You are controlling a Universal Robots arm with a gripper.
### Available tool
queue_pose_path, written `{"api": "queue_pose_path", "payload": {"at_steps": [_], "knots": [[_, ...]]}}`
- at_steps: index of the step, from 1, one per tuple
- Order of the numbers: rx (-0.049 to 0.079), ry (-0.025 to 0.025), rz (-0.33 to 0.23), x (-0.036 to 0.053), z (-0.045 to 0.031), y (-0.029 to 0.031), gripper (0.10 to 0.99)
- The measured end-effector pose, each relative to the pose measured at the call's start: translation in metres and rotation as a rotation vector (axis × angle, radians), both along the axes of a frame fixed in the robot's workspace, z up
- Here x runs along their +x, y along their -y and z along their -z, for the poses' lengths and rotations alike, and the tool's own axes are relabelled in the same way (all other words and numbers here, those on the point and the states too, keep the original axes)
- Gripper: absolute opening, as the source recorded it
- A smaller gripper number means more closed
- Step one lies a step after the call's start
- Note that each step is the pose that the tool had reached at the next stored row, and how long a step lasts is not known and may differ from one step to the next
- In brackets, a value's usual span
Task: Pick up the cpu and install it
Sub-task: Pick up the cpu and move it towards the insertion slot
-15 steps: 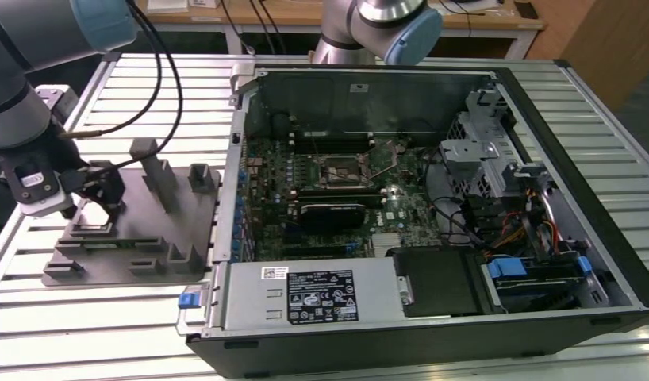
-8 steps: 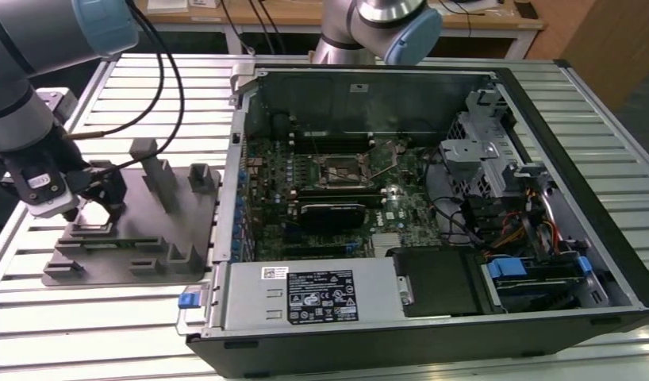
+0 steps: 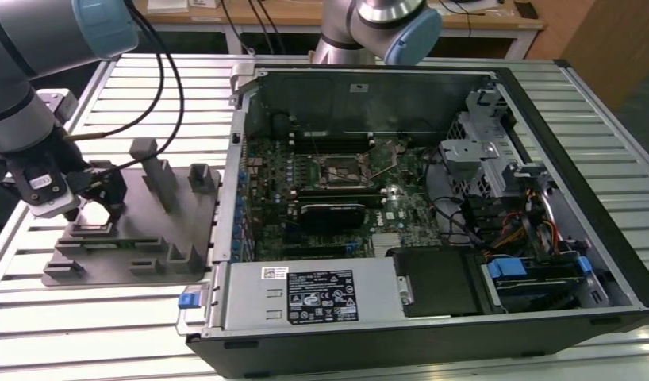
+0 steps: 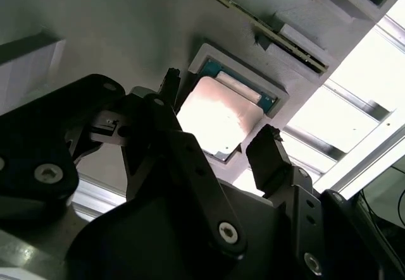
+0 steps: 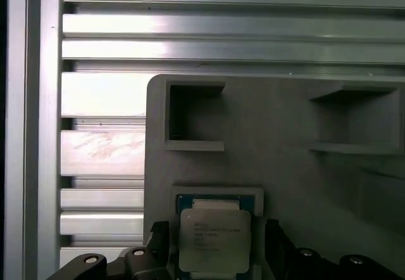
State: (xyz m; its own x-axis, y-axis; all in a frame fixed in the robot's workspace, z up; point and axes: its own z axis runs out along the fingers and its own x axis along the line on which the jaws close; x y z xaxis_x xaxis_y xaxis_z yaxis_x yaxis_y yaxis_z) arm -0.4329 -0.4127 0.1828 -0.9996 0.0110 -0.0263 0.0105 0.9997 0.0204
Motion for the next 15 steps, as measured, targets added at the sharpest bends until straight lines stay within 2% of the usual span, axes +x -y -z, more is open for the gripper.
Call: {"api": "queue_pose_path", "payload": {"at_steps": [3,7,15], "knots": [[0.003,0.0001,-0.001,-0.0014,0.0013,0.0000,0.706],[0.018,0.0001,-0.001,-0.0026,0.0024,-0.0001,0.706],[0.019,0.0001,-0.001,-0.0047,0.0031,0.0000,0.706]]}}
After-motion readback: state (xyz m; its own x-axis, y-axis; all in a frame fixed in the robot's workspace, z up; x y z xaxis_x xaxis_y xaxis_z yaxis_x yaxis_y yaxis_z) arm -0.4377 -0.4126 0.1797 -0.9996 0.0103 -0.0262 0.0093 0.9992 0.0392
